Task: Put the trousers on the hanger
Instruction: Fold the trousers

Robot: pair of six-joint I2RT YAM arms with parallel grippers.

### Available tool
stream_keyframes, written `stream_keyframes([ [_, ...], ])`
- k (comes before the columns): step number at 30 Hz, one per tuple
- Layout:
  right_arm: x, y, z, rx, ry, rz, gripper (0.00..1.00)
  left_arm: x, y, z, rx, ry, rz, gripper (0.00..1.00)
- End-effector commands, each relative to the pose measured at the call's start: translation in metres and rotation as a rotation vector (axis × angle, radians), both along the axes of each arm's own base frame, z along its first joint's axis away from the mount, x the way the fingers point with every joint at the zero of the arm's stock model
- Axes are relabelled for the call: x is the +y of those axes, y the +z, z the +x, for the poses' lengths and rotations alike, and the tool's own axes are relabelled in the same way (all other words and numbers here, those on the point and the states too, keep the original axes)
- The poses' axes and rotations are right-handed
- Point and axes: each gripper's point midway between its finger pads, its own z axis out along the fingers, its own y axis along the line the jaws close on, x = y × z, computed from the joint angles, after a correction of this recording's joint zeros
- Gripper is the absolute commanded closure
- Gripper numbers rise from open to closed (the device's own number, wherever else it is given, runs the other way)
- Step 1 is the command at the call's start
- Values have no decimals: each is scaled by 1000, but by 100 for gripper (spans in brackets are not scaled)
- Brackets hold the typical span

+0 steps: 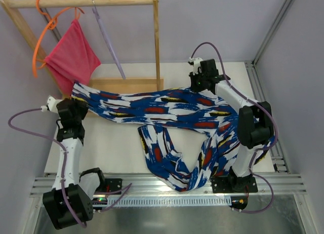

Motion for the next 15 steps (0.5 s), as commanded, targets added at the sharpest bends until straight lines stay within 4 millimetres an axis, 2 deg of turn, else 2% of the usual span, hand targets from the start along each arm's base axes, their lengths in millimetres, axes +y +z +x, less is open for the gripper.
stream_keyframes([
  [1,9,13,17,-33,-24,64,90,10,-18,-6,71,50,1,61],
  [2,9,7,14,-12,-30,65,87,13,-16,-5,111,59,4,54],
  [3,7,6,14,-7,-46,62,81,12,-23,-9,172,49,6,48],
  [4,5,5,12,5,-62,62,73,4,-38,-19,269,23,-22,47],
  [6,3,10,6,16,-75,61,64,-10,-41,-18,320,-40,-30,46],
  [7,1,13,4,15,-78,63,61,-20,-49,-25,365,-67,-37,45],
  [8,1,15,-1,26,-91,77,53,-37,-51,-26,384,-124,-15,44],
  [9,1,28,-5,11,-93,91,50,-46,-50,-29,399,-148,9,43],
  [10,1,32,-9,16,-100,100,48,-54,-53,-32,416,-169,21,43],
  [11,-1,36,-15,31,-116,113,46,-81,-54,-33,419,-255,43,43],
  [13,-2,55,-24,5,-128,139,44,-110,-61,-38,411,-339,32,43],
  [14,-4,53,-31,10,-137,144,43,-140,-63,-39,392,-431,39,43],
  [15,-4,57,-36,12,-150,165,43,-153,-67,-42,393,-462,35,43],
])
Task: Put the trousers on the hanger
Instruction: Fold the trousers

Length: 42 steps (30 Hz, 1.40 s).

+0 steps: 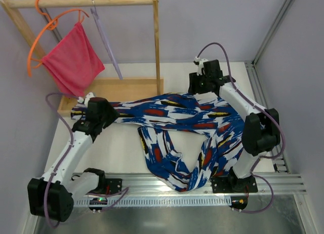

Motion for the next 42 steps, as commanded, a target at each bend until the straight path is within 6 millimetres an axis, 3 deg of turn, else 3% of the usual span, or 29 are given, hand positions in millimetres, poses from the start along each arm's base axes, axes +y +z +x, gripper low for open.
stream_keyframes([
  [1,-3,63,-20,-99,-54,94,43,-42,-21,-19,42,-115,-5,43],
  [2,-4,60,-28,-81,-57,104,43,-62,-27,-25,51,-173,1,43],
  [4,-5,73,-43,-88,-80,143,43,-75,-53,-30,102,-201,15,42],
  [6,-11,58,-60,-37,-147,167,43,-102,-62,-31,108,-274,-43,41],
  [9,-25,46,-83,-25,-223,177,43,-119,-86,-34,149,-286,-73,40],
  [13,-46,39,-99,-36,-328,146,43,-133,-103,-32,178,-290,-101,39],
  [15,-54,46,-102,-60,-359,125,43,-140,-115,-32,205,-293,-122,39],
  [19,-59,58,-111,-92,-369,135,43,-155,-133,-33,255,-304,-129,38],
  [21,-60,58,-114,-100,-376,143,43,-155,-149,-42,314,-294,-92,39],
  [22,-61,62,-116,-114,-376,147,43,-156,-150,-42,323,-279,-91,41],
  [24,-63,60,-118,-112,-384,145,43,-147,-158,-50,364,-249,-53,57],
  [26,-65,60,-120,-112,-392,140,43,-139,-153,-53,368,-198,-37,74],
  [27,-68,59,-120,-112,-408,132,43,-121,-151,-58,386,-151,28,77],
  [28,-70,57,-121,-106,-418,125,43,-115,-134,-55,345,-129,32,75],
  [30,-78,56,-121,-105,-470,107,43,-102,-107,-50,297,-68,64,83],
  [31,-83,53,-122,-88,-521,109,43,-85,-89,-53,264,-14,104,88],
  [32,-85,51,-123,-77,-560,115,43,-80,-71,-50,226,18,107,100],
  [34,-93,46,-124,-58,-653,120,43,-52,-53,-53,181,110,176,100],
  [36,-99,39,-126,-39,-704,105,43,-38,-35,-53,126,190,148,100],
  [38,-104,31,-128,-23,-746,95,43,-13,-32,-60,163,273,154,100],
  [42,-116,13,-138,4,-817,55,45,28,6,-66,164,479,200,99],
])
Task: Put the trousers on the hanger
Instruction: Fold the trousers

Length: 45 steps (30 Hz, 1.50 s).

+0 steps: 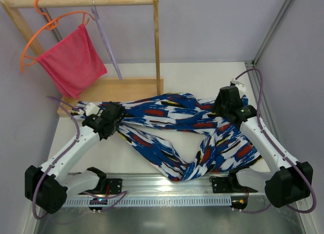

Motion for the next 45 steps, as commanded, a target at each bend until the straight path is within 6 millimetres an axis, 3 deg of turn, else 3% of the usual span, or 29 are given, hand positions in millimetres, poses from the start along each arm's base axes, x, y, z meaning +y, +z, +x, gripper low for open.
stream_keyframes([
  [1,-22,-19,-11,44,-142,-42,46,55,31,-17,21,223,142,100],
  [7,-14,-42,-23,131,-103,-36,51,83,44,-36,118,408,169,99],
  [8,-14,-43,-24,135,-92,-43,51,94,46,-53,177,445,221,99],
  [12,-10,-45,-24,115,-76,-27,51,117,51,-74,282,603,272,99],
  [15,2,-50,-23,114,-40,19,52,128,46,-83,339,648,260,99],
  [21,-3,-78,-19,136,-111,14,57,148,58,-86,283,719,233,99],
  [26,-23,-98,-7,157,-270,-37,65,149,61,-83,309,715,213,100],
  [30,-47,-116,-5,195,-384,-56,65,149,59,-88,315,731,213,99],
  [35,-100,-116,-3,210,-516,-27,64,140,48,-81,297,713,147,99],
  [40,-124,-94,22,108,-399,113,47,134,31,-76,276,653,107,100],
  [41,-138,-85,33,34,-390,150,43,135,31,-75,268,651,111,100],
  [42,-129,-85,36,15,-322,229,39,136,32,-73,250,651,117,100],
  [45,-147,-70,51,-52,-309,214,29,137,35,-70,228,648,113,99],
])
